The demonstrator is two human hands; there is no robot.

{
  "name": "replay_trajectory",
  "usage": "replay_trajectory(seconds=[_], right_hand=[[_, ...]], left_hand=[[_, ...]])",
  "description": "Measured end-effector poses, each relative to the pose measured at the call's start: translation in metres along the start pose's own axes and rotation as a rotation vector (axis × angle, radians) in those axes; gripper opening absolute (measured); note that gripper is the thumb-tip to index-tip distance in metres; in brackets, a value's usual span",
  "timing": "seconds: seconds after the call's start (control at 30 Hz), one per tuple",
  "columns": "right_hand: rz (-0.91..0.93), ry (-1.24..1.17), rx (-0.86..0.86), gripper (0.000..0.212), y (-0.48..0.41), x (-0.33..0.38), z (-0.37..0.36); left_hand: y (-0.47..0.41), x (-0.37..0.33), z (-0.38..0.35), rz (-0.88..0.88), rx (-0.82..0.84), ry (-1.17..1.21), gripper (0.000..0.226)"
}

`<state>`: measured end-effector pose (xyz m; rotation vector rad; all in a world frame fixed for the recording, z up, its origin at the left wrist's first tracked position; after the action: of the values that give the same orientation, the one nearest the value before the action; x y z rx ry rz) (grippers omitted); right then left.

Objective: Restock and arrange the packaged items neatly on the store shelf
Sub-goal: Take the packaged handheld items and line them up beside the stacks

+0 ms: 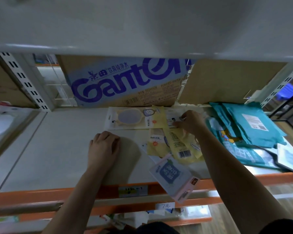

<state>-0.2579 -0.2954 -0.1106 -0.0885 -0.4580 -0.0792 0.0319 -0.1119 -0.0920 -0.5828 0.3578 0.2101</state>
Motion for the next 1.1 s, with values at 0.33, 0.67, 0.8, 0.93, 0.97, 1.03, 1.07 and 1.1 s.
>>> replay_trajectory(seconds=[0.33,0.67,0.8,0.93,0.97,1.03,1.07,1.1], right_hand=[[0.322,0.173,-0.079,0.08,0.046,0.053,-0.008],[0.345,0.093,-0.194,0.03,0.057,0.067,0.012],[0.304,-0.002,-0.223,0.022,0.052,0.066,0.034],[0.243,-0.251,-0.276,0.016,0.046,0.065,0.06],[0.21,-0.341,-0.294,0.022,0.045,0.062,0.066],[0.127,-0.522,-0.319,0.03,0.044,0.053,0.075],[0.086,-0.585,-0.327,0.03,0.045,0.049,0.077],[0.045,-0.628,-0.33,0.028,0.046,0.044,0.077]], left_hand=[[-0.001,0.004,-0.004,0.02,0.025,-0.005,0.017],[0.001,0.005,-0.005,0.015,0.042,0.007,0.02],[0.002,0.006,-0.006,0.012,0.061,0.009,0.022],[0.003,0.001,-0.001,0.002,0.049,0.044,0.018],[0.003,0.0,0.0,-0.003,0.054,0.044,0.018],[0.001,-0.001,0.001,-0.009,0.06,0.042,0.018],[-0.001,-0.001,0.001,-0.014,0.056,0.043,0.019],[-0.004,-0.003,0.001,-0.024,0.053,0.039,0.021]])
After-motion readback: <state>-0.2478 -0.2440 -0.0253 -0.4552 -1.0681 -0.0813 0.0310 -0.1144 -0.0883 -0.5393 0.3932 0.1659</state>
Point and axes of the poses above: each hand's wrist, its own y-axis away from the middle knuckle, its own z-axis out of the back of the hand, x = y × z, the point moved 10 cm from there along -y, towards the middle knuckle, and after that the axes turned 15 degrees about -x, right-handed, at the moved point
